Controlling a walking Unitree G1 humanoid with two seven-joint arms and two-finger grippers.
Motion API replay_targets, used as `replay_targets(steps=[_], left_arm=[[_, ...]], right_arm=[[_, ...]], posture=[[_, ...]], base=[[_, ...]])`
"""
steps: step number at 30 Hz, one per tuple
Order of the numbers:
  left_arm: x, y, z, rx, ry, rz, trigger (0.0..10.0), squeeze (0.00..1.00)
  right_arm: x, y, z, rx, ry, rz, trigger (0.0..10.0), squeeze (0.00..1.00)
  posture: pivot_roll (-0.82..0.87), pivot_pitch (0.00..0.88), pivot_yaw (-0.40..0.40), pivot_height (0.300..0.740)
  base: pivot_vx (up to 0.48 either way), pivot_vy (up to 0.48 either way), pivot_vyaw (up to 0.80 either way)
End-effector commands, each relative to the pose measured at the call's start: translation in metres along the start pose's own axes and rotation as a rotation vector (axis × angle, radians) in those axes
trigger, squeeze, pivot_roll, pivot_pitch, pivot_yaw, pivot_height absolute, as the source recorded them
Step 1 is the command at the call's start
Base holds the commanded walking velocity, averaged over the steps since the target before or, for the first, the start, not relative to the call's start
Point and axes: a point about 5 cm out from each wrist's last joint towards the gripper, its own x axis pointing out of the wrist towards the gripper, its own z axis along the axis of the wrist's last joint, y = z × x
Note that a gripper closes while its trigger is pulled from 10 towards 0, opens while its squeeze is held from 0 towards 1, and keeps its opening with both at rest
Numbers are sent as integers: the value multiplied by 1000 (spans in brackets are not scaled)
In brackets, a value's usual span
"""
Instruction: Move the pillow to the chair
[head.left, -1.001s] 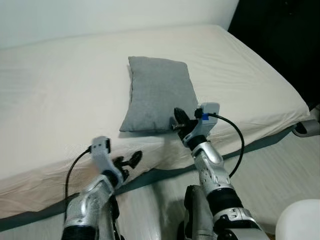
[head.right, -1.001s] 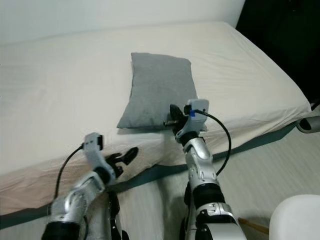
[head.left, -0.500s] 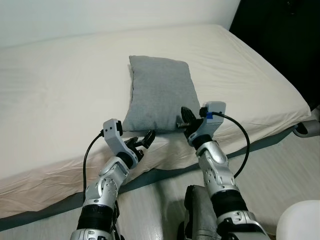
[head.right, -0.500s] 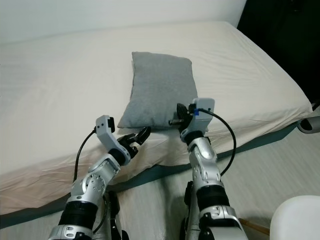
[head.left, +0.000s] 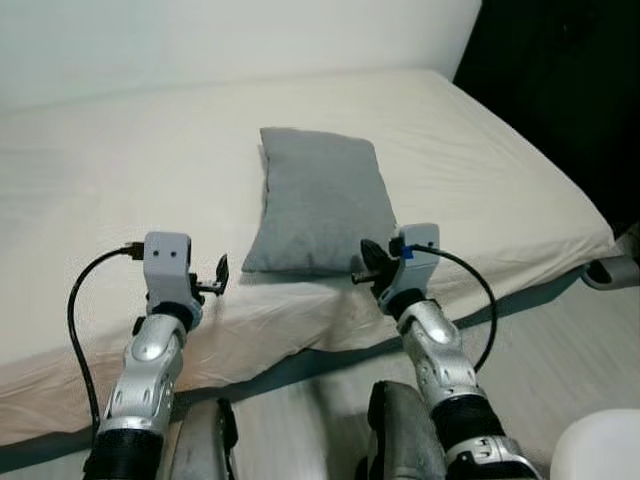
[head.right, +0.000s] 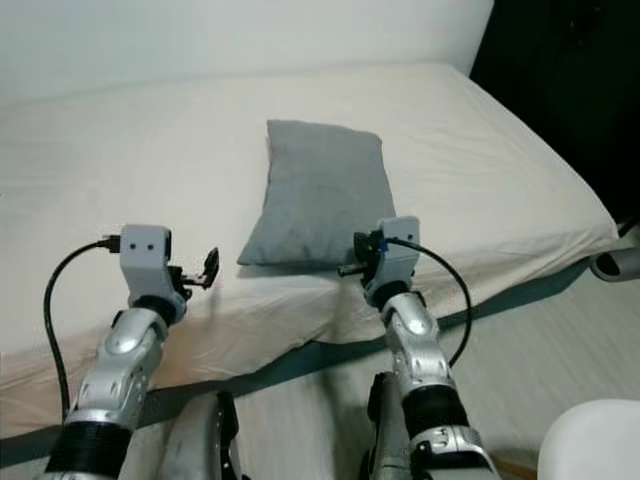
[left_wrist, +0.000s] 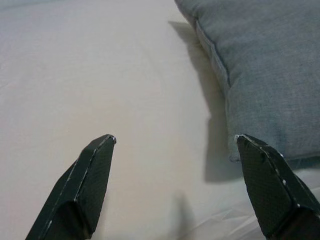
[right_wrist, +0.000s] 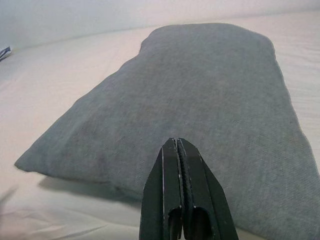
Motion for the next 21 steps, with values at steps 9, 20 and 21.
replay_targets(steps=[9, 20, 21], left_arm=[[-20, -3, -14, 21, 34, -37, 10000, 0], [-24, -7, -28, 92, 78, -31, 10000, 0], [-24, -8, -28, 93, 82, -26, 10000, 0]], right_arm=[[-8, -3, -15, 3, 58, -16, 10000, 0], [-17, -4, -37, -52, 176, -33, 10000, 0], [-17, -3, -37, -42, 175, -33, 10000, 0]], posture=[[51, 51, -63, 610], [47, 48, -69, 615], [49, 47, -76, 615]], base=[[0, 0, 0], [0, 0, 0], [0, 0, 0]])
